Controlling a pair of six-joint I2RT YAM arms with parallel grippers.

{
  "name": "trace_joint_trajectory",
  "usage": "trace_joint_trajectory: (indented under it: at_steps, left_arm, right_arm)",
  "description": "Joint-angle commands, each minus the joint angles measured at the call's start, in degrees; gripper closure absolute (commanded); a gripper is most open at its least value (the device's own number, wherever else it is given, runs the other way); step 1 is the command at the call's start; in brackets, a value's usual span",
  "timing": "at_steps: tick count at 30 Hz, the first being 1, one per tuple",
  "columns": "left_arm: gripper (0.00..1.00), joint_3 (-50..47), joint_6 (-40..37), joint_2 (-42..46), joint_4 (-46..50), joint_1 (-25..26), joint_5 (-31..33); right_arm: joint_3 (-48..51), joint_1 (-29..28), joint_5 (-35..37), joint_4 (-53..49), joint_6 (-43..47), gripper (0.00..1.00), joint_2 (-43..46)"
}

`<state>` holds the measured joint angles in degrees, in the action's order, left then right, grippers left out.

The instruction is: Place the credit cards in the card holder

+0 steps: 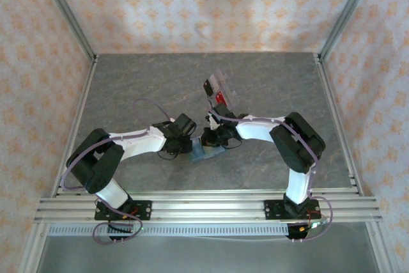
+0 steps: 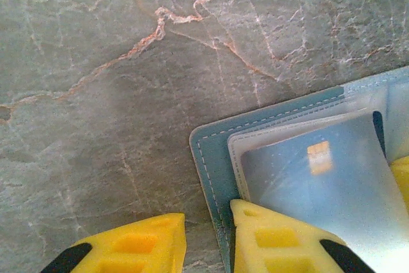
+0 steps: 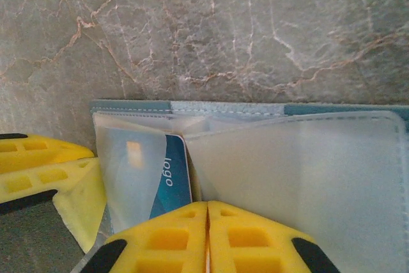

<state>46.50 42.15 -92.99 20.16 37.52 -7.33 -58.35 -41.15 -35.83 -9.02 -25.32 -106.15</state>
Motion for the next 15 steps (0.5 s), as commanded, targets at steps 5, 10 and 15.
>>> trace_joint_trajectory:
  at_steps: [5, 10, 15]
  left_arm:
    - [0.76, -3.76, 0.81, -5.45, -4.07, 0.45, 0.48]
    - [0.76, -3.91, 0.92, -6.31, -4.77, 0.28, 0.21]
    - [0.76, -3.79, 0.83, -6.77, -5.12, 0.28, 0.09]
  right_arm:
    - [0.40, -0.95, 2.66, 0.85, -1.33, 0.85, -2.73]
    - [-4.06, -0.95, 8.00, -7.63, 2.37, 0.76, 3.93]
    - [-10.47, -0.82, 11.93, -17.12, 7.19, 0.75, 4.72]
